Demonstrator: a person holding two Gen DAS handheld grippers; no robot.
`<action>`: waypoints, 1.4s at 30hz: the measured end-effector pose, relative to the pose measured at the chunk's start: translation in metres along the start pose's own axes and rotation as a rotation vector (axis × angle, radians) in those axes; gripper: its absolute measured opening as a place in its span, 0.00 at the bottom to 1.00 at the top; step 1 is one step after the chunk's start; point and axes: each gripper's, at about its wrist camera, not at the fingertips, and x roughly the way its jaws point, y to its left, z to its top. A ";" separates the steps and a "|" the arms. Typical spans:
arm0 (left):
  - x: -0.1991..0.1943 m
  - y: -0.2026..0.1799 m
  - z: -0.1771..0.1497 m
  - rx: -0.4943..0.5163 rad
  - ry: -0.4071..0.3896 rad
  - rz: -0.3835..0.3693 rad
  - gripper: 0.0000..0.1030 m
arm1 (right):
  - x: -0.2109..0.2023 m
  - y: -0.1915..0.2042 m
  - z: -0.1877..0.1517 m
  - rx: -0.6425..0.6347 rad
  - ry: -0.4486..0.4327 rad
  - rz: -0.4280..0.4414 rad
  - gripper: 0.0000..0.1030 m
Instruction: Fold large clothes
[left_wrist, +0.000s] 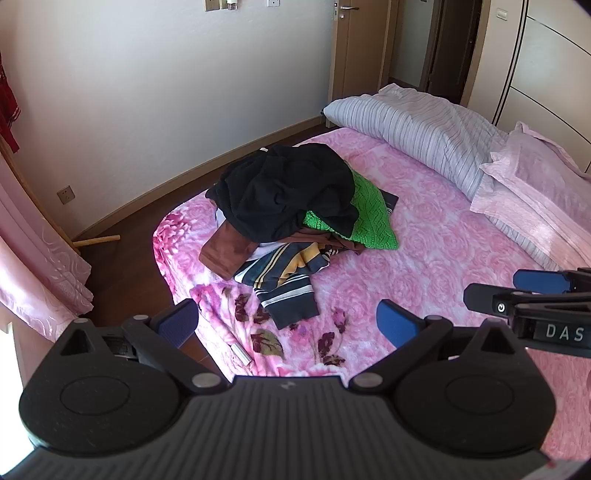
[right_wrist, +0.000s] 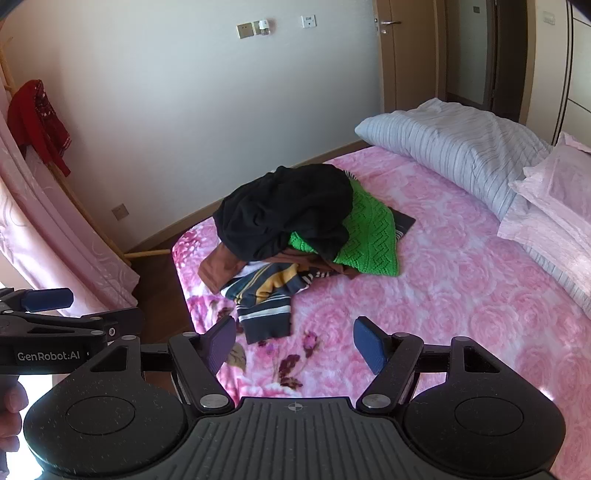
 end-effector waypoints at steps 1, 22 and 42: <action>0.001 -0.001 0.000 -0.002 0.001 0.002 0.98 | 0.001 -0.002 0.000 -0.001 0.001 0.002 0.66; 0.006 -0.024 0.003 -0.037 0.002 0.051 0.98 | 0.005 -0.024 0.006 -0.048 0.007 0.054 0.66; 0.033 -0.023 0.014 -0.039 0.041 0.051 0.98 | 0.034 -0.046 0.023 0.012 0.021 0.049 0.66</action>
